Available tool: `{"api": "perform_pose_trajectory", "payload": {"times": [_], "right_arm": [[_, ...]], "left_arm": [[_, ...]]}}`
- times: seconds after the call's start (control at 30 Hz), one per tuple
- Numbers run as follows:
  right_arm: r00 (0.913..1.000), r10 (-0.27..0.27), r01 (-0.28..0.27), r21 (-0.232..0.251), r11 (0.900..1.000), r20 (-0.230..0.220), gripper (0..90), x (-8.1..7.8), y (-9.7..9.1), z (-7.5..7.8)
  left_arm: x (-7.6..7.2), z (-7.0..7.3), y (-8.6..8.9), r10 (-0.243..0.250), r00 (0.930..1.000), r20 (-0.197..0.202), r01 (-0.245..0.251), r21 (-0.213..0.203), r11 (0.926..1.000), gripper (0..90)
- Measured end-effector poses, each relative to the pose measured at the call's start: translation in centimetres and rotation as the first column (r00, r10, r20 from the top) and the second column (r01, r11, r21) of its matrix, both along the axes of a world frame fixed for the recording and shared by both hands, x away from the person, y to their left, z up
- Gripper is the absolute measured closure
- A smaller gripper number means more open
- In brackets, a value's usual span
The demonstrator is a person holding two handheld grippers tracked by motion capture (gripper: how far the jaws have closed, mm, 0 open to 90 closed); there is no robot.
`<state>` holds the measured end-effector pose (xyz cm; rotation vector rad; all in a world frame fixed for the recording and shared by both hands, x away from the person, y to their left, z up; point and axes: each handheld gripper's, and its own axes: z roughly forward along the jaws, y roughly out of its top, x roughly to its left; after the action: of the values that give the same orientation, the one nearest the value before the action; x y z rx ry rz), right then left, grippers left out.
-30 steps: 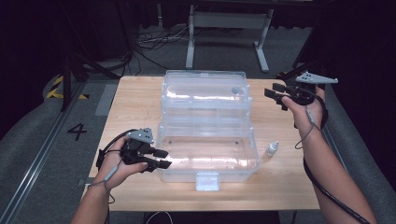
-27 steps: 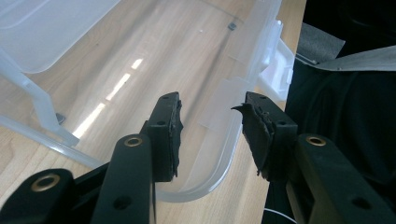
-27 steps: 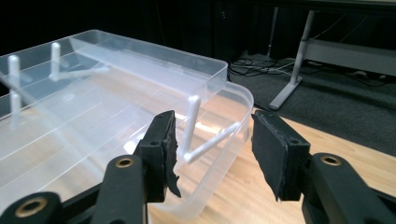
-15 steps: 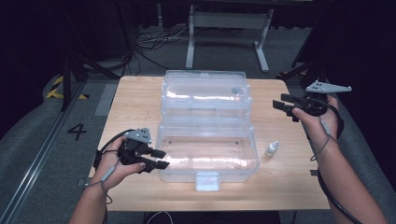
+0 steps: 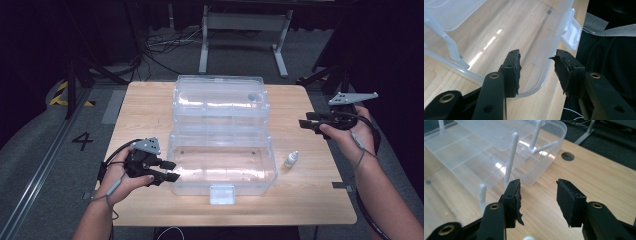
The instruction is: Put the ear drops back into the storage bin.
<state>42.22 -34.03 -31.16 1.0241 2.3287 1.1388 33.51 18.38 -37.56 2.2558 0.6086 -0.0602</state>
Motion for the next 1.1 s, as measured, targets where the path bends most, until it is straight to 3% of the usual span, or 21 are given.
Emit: {"api": "perform_pose_trajectory", "payload": {"times": [0.1,0.37,0.67,0.97,1.1], "right_arm": [[0.9992,0.011,-0.012,-0.015,0.9998,-0.040,56.5,0.1,0.0,-0.2],[0.9974,0.016,-0.017,-0.022,0.9996,-0.070,58.2,0.2,0.2,-0.8],[0.9900,0.016,-0.025,-0.063,0.9977,-0.141,60.2,0.6,0.5,-2.0],[0.9723,0.009,-0.039,-0.124,0.9915,-0.233,61.6,1.2,1.0,-3.0],[0.9598,0.010,-0.056,-0.154,0.9865,-0.280,61.9,1.5,1.4,-3.3]], "left_arm": [[0.0,0.1,0.1,0.001,1.0000,0.001,-0.001,0.000,1.0000,56.1],[-0.2,0.0,0.2,0.008,1.0000,0.002,-0.008,0.000,1.0000,56.1],[-0.2,0.0,0.3,0.010,0.9999,0.001,-0.010,0.003,0.9999,56.2],[-0.4,0.0,0.5,0.012,0.9999,-0.002,-0.012,0.004,0.9999,56.3],[-0.5,0.0,0.6,0.016,0.9999,-0.001,-0.016,0.003,0.9999,56.3]]}}
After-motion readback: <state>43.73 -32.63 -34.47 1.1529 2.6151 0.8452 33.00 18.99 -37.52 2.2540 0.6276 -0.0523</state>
